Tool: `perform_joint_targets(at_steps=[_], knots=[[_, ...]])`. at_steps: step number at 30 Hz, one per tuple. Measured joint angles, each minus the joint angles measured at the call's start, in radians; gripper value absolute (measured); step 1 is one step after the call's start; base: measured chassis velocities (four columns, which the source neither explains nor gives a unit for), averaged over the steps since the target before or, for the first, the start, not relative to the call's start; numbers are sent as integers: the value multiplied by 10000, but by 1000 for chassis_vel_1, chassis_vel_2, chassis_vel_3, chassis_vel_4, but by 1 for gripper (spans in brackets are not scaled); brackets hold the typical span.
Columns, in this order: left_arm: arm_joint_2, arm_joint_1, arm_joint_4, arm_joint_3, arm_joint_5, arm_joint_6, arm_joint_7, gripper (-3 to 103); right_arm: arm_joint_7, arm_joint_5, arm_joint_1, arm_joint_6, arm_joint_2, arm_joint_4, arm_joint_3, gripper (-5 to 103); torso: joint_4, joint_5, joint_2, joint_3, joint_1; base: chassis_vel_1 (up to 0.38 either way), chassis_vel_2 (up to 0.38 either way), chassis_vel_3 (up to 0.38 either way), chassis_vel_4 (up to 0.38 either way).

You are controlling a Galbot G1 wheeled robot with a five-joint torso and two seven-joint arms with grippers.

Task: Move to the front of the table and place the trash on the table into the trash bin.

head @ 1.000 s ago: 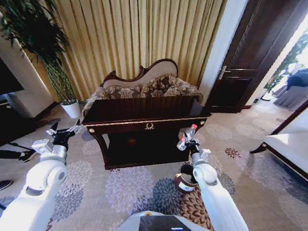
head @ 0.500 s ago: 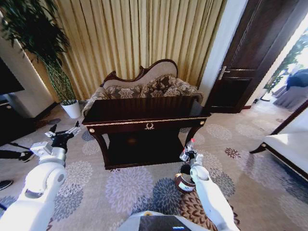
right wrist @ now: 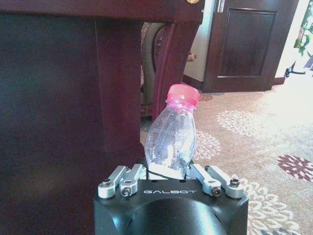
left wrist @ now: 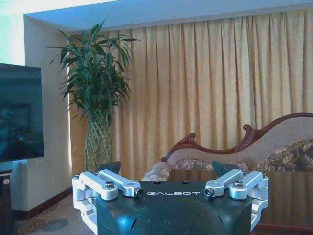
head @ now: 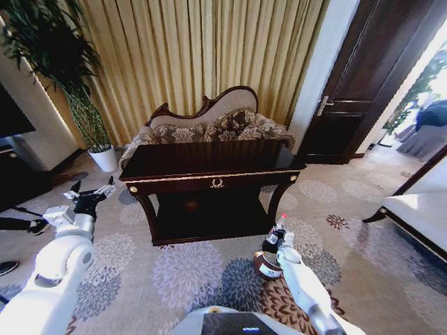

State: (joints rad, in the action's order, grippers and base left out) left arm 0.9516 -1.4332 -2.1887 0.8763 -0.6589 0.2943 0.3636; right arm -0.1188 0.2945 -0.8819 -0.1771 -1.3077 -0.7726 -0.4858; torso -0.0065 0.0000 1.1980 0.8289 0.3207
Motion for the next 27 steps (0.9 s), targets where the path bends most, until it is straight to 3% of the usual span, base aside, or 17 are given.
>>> perform_joint_targets(at_steps=[8, 16, 22, 25, 27], knots=[[-48, -128, -31, 153, -23, -283, -108, 100, 1, -101, 473, 126, 30, 673, -173, 30, 3, 3, 0, 0, 0, 0, 0, 0, 0], [56, -171, 17, 167, -6, -451, -163, 100, 0, 139, -152, 272, 626, 94, -478, 30, -3, -2, 0, -1, -1, 0, 0, 0, 0], [100, -169, -27, 110, 11, -473, -172, 100, 1, 219, -308, 268, 533, -171, -568, 30, 2, 0, 0, 0, -1, 0, 0, 0, 0], [81, -179, -108, 108, 14, -474, -171, 100, 1, 217, -376, 268, 439, -295, -569, 40, 2, 0, 0, 0, -1, 0, 0, 0, 0], [65, -179, -134, 108, 14, -475, -172, 100, 0, 215, -400, 269, 412, -354, -572, 40, 1, -1, 0, -1, -1, 0, 0, 0, 0]])
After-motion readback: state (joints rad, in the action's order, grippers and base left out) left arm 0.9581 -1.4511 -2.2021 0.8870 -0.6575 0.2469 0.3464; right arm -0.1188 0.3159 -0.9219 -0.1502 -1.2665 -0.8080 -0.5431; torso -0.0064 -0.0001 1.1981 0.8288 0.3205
